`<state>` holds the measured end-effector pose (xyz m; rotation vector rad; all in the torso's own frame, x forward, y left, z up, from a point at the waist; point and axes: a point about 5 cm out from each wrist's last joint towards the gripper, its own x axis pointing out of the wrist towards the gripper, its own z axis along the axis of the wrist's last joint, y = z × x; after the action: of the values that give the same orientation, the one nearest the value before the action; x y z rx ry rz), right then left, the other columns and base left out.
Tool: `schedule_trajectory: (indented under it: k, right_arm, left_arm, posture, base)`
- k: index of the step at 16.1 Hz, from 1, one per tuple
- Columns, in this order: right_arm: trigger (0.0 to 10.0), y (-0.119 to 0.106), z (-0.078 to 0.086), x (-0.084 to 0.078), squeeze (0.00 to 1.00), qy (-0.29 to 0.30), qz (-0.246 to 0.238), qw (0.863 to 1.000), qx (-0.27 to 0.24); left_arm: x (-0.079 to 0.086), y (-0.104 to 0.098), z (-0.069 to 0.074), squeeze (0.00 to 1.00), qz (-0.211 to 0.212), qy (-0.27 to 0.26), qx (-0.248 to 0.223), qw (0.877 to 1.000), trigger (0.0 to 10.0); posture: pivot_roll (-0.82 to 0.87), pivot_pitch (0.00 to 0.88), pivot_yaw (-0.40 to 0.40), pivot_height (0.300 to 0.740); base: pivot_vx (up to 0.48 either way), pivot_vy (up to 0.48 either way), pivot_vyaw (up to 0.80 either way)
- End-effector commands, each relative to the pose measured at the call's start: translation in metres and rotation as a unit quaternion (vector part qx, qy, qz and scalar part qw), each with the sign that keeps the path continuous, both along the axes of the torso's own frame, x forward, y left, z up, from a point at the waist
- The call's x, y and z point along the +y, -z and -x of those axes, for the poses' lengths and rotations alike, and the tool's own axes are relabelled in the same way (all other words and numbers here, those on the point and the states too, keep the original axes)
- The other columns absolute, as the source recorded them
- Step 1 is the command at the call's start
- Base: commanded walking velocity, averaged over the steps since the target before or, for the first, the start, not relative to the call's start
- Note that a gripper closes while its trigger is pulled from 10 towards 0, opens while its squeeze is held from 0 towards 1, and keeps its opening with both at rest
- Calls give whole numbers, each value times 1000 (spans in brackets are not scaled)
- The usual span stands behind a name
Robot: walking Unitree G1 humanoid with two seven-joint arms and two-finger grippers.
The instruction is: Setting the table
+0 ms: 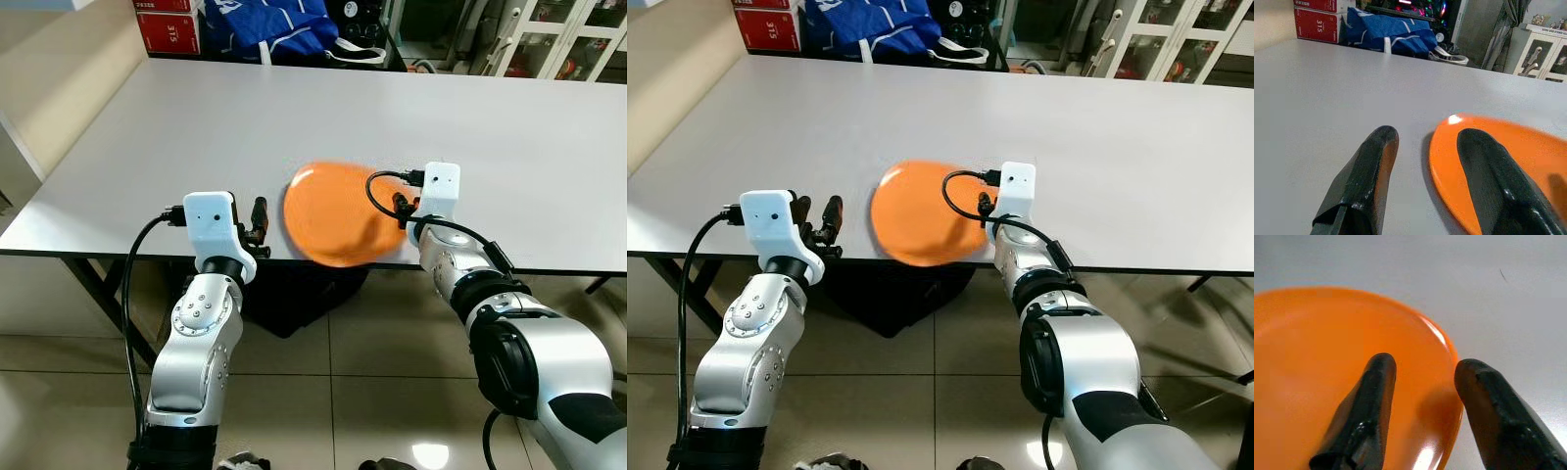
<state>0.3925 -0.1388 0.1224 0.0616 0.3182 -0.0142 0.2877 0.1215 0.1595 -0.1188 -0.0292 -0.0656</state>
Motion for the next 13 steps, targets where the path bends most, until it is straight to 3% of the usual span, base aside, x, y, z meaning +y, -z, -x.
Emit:
schedule_trajectory:
  k: [1,3,4,5,9,11,12,13]
  right_arm:
    - [10000,4,2,-4,1000,7,2,1000,8]
    - [10000,1,1,-4,941,2,22,1000,2]
    - [10000,-1,0,-2,196,-5,30,1000,-3]
    - [10000,-3,-1,0,0,-11,31,999,-10]
    - [10000,-28,-9,21,0,-68,32,994,-73]
    - [10000,-43,-12,21,0,-87,34,988,-120]
    - [10000,-51,-14,17,0,-98,26,984,-144]
    - [10000,-59,-14,9,0,-111,20,980,-165]
  left_arm:
    - [-1,-2,1,0,-3,-3,0,1000,10000]
    - [-2,-2,0,0,-1,-3,0,1000,10000]
    - [-3,-2,-1,0,-1,-3,1,1000,10000]
    - [-4,-2,-2,0,1,-3,2,1000,10000]
    - [-4,-3,-7,0,-3,1,4,1000,10000]
    - [-2,-2,-12,0,-12,6,10,1000,10000]
    - [3,4,-18,0,24,-1,41,999,10000]
    - [6,7,-23,0,14,7,51,999,10000]
  posture:
    - [-51,64,-22,740]
    - [-60,62,-24,740]
    - [-63,61,-25,740]
    - [-65,59,-24,740]
    - [-92,40,-12,740]
    - [-112,28,-5,740]
    - [-127,21,1,740]
    - [-147,12,6,740]
  base:
    - [0,0,0]
    - [0,0,0]
    - [0,0,0]
    - [0,0,0]
    - [0,0,0]
    - [0,0,0]
    - [0,0,0]
    - [0,0,0]
